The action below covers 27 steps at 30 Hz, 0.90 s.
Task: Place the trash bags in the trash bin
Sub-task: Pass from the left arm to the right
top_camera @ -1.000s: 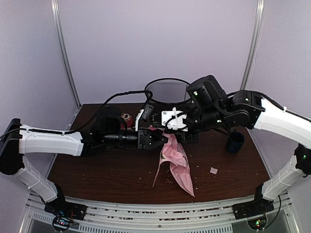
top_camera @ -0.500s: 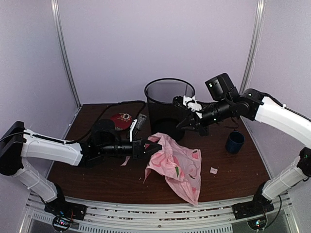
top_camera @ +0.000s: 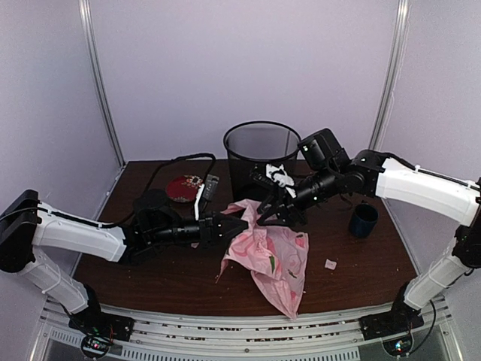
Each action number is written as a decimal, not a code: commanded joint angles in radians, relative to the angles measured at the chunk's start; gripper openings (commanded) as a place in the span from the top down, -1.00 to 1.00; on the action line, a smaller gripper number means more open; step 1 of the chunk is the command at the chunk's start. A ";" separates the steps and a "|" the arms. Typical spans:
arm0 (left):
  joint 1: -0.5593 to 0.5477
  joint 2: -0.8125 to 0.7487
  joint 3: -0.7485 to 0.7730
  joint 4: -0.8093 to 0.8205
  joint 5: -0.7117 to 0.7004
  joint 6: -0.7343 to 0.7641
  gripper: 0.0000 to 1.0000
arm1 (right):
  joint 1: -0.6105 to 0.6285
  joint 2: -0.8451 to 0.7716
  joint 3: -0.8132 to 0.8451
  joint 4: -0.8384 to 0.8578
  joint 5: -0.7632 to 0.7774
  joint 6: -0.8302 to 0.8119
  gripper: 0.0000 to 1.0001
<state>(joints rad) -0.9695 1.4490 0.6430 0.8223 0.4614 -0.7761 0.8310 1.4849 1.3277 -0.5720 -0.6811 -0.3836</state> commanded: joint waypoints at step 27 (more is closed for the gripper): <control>-0.011 -0.034 -0.041 0.028 0.059 0.118 0.33 | 0.003 -0.016 0.056 -0.105 -0.141 -0.088 1.00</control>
<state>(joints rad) -0.9771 1.4120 0.5697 0.8429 0.4797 -0.6777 0.8352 1.5124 1.3743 -0.6437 -0.7937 -0.4210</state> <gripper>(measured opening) 0.302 0.014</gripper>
